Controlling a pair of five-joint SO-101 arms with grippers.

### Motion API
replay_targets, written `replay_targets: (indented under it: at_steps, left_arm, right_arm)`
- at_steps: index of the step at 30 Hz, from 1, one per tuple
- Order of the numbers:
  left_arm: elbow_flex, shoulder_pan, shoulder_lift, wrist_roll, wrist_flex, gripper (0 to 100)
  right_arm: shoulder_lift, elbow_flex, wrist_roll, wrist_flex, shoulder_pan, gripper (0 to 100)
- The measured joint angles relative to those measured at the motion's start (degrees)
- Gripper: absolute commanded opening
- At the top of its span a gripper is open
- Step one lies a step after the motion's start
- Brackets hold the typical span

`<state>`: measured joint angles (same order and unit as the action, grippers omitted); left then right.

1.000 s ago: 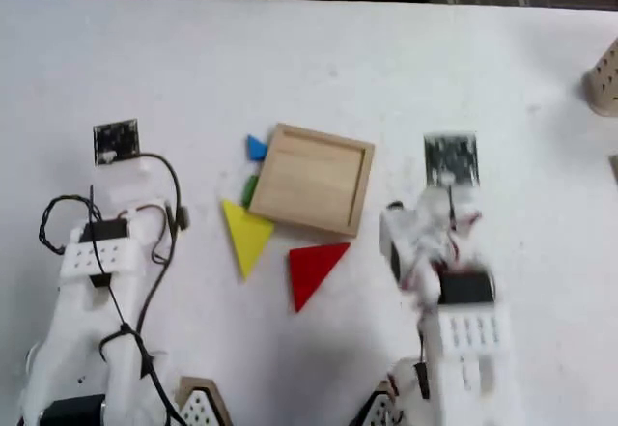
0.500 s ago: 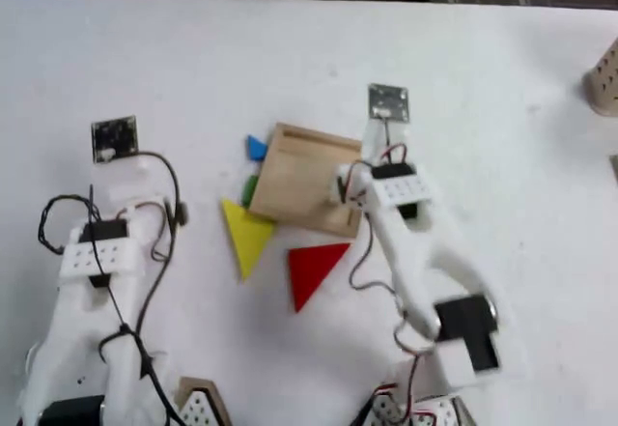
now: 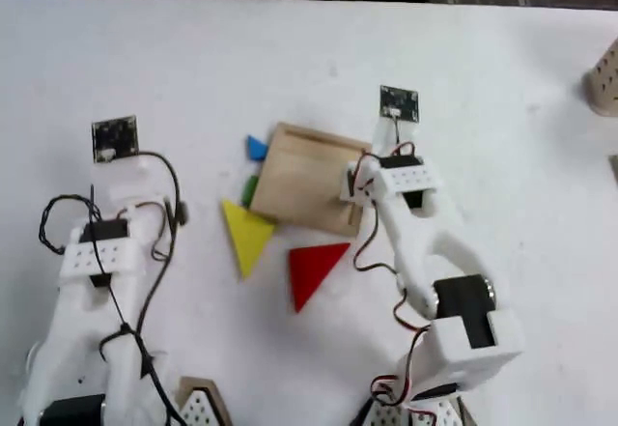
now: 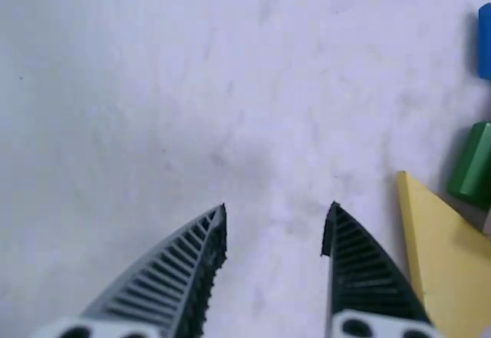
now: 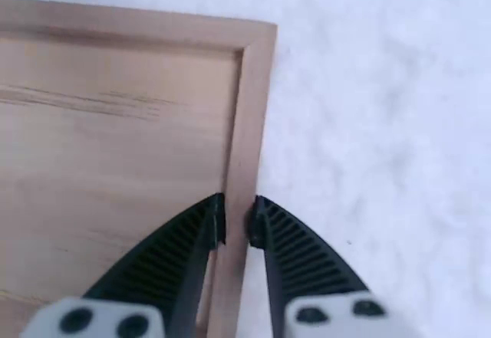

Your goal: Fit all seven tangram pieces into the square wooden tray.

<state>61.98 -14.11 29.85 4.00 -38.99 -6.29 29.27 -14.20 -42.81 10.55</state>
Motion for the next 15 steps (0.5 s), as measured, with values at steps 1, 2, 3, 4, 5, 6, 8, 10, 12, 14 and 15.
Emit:
replay_targets:
  at_steps: [1, 2, 3, 4, 5, 6, 8, 10, 12, 14, 15]
  left_arm:
    - [0.0, 0.0, 0.0, 0.0, 0.0, 21]
    - [0.0, 0.0, 0.0, 0.0, 0.0, 21]
    - [0.0, 0.0, 0.0, 0.0, 0.0, 21]
    - [0.0, 0.0, 0.0, 0.0, 0.0, 21]
    - [0.0, 0.0, 0.0, 0.0, 0.0, 21]
    - [0.0, 0.0, 0.0, 0.0, 0.0, 21]
    - [0.0, 0.0, 0.0, 0.0, 0.0, 21]
    - [0.0, 0.0, 0.0, 0.0, 0.0, 21]
    - [0.0, 0.0, 0.0, 0.0, 0.0, 21]
    - [0.0, 0.0, 0.0, 0.0, 0.0, 21]
    - [0.0, 0.0, 0.0, 0.0, 0.0, 21]
  right_arm:
    - [0.7, 0.0, 0.0, -0.7, -1.2, 1.7]
    - [1.6, 0.1, 0.0, -1.5, -2.5, 1.7]
    - [2.7, 0.1, 0.1, -2.4, -4.0, 1.7]
    - [4.1, 0.1, 0.6, -3.3, -5.4, 1.7]
    - [5.7, 0.1, 2.2, -4.3, -6.9, 1.7]
    - [7.4, 0.1, 4.1, -5.5, -8.1, 1.7]
    - [10.6, 0.1, 9.0, -8.7, -9.7, 1.7]
    - [13.8, 0.1, 14.6, -12.0, -11.4, 1.7]
    - [16.4, 0.1, 19.9, -14.9, -13.7, 1.7]
    - [18.6, 0.1, 26.3, -17.4, -16.2, 1.7]
    - [19.5, 0.1, 29.7, -18.3, -17.5, 1.7]
